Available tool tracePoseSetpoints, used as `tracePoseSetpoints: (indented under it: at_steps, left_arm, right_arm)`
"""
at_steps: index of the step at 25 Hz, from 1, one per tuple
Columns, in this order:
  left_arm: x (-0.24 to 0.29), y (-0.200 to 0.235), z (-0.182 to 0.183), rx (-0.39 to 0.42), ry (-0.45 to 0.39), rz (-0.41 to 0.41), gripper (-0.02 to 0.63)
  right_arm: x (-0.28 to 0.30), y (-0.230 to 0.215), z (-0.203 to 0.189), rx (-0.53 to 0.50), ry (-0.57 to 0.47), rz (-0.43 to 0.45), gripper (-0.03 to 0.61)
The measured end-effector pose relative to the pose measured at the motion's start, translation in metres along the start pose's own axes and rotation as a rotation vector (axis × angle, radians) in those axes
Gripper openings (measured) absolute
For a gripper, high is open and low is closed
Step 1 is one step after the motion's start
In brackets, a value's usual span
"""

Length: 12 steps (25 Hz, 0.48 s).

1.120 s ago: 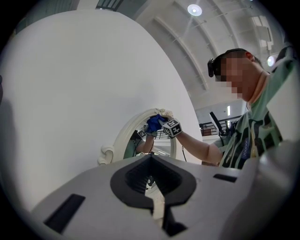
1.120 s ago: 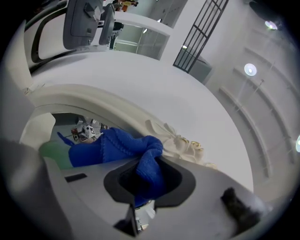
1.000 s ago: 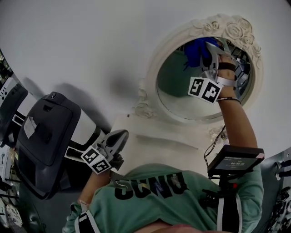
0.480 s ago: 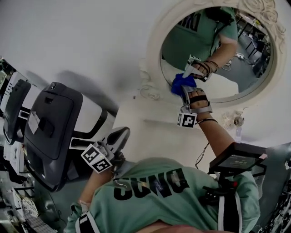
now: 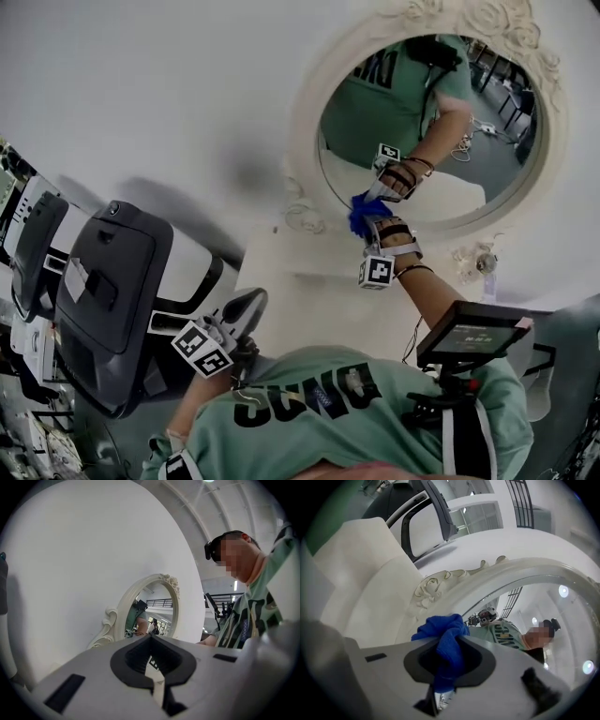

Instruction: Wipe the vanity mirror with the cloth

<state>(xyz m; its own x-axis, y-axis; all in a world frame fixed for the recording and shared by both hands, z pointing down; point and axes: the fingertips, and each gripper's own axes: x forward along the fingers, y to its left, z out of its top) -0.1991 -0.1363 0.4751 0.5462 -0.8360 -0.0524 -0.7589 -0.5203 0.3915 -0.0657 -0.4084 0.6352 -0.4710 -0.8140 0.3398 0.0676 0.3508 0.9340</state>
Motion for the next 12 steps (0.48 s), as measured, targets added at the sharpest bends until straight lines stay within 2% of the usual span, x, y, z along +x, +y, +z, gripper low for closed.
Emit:
tracePoseSetpoints:
  at_steps: [3,6,9,12]
  left_arm:
    - [0.005,-0.007,0.011,0.020,-0.033,-0.026,0.009]
    - [0.009,-0.013,0.020,0.036,-0.064,-0.053,0.009]
    - [0.012,-0.018,0.027,0.048,-0.090,-0.074,0.009]
    - [0.017,-0.021,0.033,0.056,-0.116,-0.094,0.009]
  right_arm:
    - [-0.009,-0.010,0.002,0.027,0.003,0.038,0.054]
    - [-0.033,-0.051,0.011,0.079,-0.042,-0.001,0.054]
    - [-0.068,-0.134,0.019,0.113,-0.096,-0.142,0.054]
    - [-0.110,-0.236,0.024,0.125,-0.140,-0.326,0.054]
